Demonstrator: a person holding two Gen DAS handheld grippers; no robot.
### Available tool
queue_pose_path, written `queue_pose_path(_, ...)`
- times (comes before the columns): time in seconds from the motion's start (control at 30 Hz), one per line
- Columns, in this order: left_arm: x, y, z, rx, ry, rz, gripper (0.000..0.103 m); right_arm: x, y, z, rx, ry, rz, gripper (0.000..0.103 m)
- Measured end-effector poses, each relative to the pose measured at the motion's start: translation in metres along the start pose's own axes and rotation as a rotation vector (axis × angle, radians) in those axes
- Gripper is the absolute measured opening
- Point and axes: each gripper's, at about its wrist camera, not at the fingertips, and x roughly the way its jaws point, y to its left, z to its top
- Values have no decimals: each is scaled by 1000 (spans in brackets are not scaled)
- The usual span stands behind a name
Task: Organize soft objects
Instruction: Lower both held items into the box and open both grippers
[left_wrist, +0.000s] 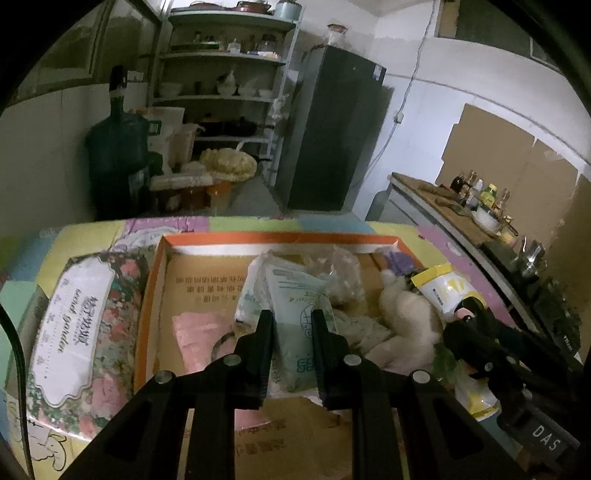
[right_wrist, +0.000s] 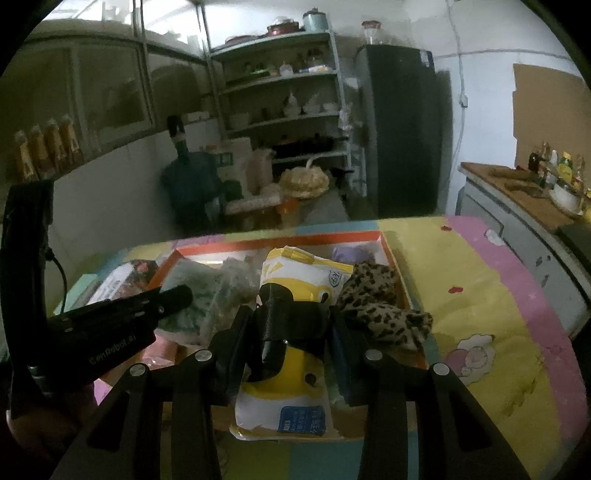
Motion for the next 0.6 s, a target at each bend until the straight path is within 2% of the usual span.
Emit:
queue_pose_path(0.17, 10, 0, -3, 2, 12, 9, 21, 17, -4, -1, 10, 31, -1, 41)
queue_pose_path(0.33, 14, 2, -5, 0, 11, 16, 27, 27, -9, -2, 22, 44, 7, 42)
queue_pose_path(0.43, 15, 7, -6, -12, 9, 25, 38, 29, -9, -3, 19, 40, 8, 43)
queue_pose_path(0.5, 13, 10, -6, -24, 5, 25, 49, 29, -9, -3, 19, 39, 9, 43)
queue_pose_path(0.6, 12, 10, -6, -26, 5, 42, 52, 28, -8, -3, 22, 35, 14, 45)
